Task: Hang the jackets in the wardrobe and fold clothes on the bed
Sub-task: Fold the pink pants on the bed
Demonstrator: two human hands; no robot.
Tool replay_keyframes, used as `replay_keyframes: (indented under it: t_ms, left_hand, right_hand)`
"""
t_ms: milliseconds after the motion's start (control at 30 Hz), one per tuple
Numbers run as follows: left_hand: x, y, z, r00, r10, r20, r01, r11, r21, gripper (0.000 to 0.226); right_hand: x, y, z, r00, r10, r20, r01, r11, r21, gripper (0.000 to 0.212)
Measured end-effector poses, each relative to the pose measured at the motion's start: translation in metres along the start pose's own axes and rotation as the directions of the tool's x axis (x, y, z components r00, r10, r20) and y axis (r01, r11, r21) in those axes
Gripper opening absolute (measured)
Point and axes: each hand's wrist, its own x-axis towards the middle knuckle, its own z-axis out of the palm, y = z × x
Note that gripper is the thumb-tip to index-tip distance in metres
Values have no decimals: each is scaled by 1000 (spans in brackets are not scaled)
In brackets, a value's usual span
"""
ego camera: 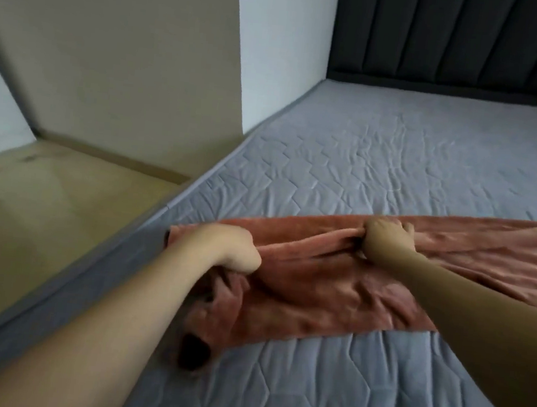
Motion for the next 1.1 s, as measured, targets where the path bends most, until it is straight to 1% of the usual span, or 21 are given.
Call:
replay_keyframes:
  t_ms: [67,133,200,267,300,367,433,500,567,633,667,733,833,867,900,933,967,1000,1033,1067,1100]
  left_hand:
    - [10,-18,-21,1000,2,-18,-1,997,80,39]
    - [30,-36,-27,997,1,-80,6,995,95,38]
    - [51,-51,-24,986,-57,-154,66,996,52,37]
    - [73,-61,-17,952,-150,-269,143,989,-45,38]
    - [83,-64,-12,928,-200,-315,185,980,-79,39]
    - [99,-68,4,897,-258,-359,258,965,-50,39]
    - [110,-71,30,885,-259,-387,284,959,8,40]
    - [117,-78,59,864,-255,-435,283,959,1,43]
    - [121,-86,77,793,-212,-572,243,970,-22,37]
    - [127,-91,80,735,-150,-662,193,981,-7,29]
    - [130,-91,76,728,-135,-673,180,984,-3,28]
    - [137,-94,62,755,-154,-637,185,983,-18,24]
    - [143,-97,47,854,-160,-494,165,986,-33,21]
    - [142,-100,46,880,-169,-445,152,986,-75,25]
    - [138,-104,45,887,-199,-417,146,977,-156,36]
    - [129,-111,46,880,-263,-395,154,945,-288,49]
    - [118,-119,49,862,-342,-374,136,867,-479,60]
    - [107,-128,52,850,-420,-317,66,683,-727,65]
    - [97,-134,58,876,-443,-190,-30,344,-939,63]
    - [85,-134,66,934,-355,-47,-60,-25,-998,55]
    - [73,-129,75,976,-216,31,-26,-258,-966,46]
  right_hand:
    - [11,1,-4,988,143,-56,-139,988,74,31]
    - [21,5,-5,977,195,-88,-189,979,71,30]
    - [31,9,-3,977,193,-93,-191,981,34,27]
    - [45,11,-3,977,180,-115,-183,983,-8,25]
    - [54,10,-5,973,173,-153,-178,984,-18,24]
    - [69,3,-9,956,172,-237,-181,983,-19,21]
    - [76,-6,1,945,189,-266,-192,981,15,24]
    - [72,-12,28,954,200,-225,-191,980,62,32]
    - [62,-12,55,959,204,-197,-174,972,157,38]
    - [55,-8,67,942,266,-204,-195,930,310,42]
    - [51,-6,67,934,301,-195,-214,904,371,47]
    - [44,-5,67,939,312,-147,-224,876,427,59]
    - [23,-13,67,962,263,-79,-205,879,431,68]
    - [15,-18,67,967,249,-57,-200,877,436,69]
    - [8,-23,67,972,234,-38,-195,880,433,69]
    - [1,-30,67,977,214,-18,-188,888,419,69]
    - [-4,-39,67,981,194,0,-178,899,401,69]
    - [-9,-47,67,984,176,15,-168,907,386,68]
    - [-13,-56,66,986,165,28,-163,911,380,68]
    - [-17,-64,65,986,163,40,-166,907,388,68]
    - [-21,-72,63,984,170,49,-175,898,405,68]
